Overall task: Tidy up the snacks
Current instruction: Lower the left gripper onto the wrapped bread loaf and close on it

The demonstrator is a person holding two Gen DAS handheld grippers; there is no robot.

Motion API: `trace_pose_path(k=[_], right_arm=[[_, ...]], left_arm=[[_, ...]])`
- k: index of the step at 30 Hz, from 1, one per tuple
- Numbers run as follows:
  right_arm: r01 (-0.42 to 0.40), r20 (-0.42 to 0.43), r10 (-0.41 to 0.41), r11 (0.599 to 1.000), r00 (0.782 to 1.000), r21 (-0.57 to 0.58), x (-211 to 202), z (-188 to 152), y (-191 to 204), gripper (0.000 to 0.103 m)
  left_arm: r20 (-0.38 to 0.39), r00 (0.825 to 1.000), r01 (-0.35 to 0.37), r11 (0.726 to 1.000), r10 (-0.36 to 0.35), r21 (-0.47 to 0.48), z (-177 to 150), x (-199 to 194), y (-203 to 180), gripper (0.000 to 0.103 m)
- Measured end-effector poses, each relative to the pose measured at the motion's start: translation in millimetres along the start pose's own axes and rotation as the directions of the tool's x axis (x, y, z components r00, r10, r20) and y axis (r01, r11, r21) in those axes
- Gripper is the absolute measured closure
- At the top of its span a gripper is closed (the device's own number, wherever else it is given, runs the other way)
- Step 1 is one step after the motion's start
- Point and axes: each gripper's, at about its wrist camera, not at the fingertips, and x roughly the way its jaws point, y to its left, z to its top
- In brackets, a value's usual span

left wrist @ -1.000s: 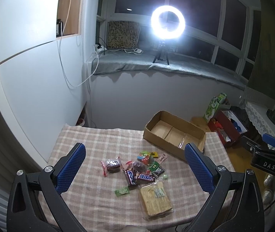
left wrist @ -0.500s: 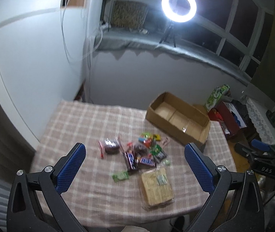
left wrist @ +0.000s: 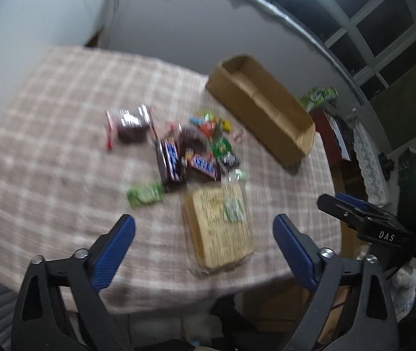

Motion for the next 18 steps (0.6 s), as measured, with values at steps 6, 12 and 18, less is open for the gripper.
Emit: trace_pose_path(k=[6, 12, 18], right_arm=[[-0.130, -0.108, 0.130, 0.992, 0.986, 0.008, 41, -2, 6, 0.009], [-0.207, -0.192, 0.212, 0.977, 0.958, 0.048, 72, 0, 8, 0.029], [-0.263, -0.250, 0.266, 0.964, 0.931, 0.044, 93, 0, 17, 0.044]], left_arm=[[-0.077, 0.994, 0.071, 0.996, -0.075, -0.056, -10, 28, 11, 0.037], [-0.119, 0.987, 0.101, 0.990, -0.112, -0.096, -15, 48, 21, 0.051], [-0.142, 0.981, 0.118, 0.989, -0.131, -0.093, -16, 58, 26, 0.059]])
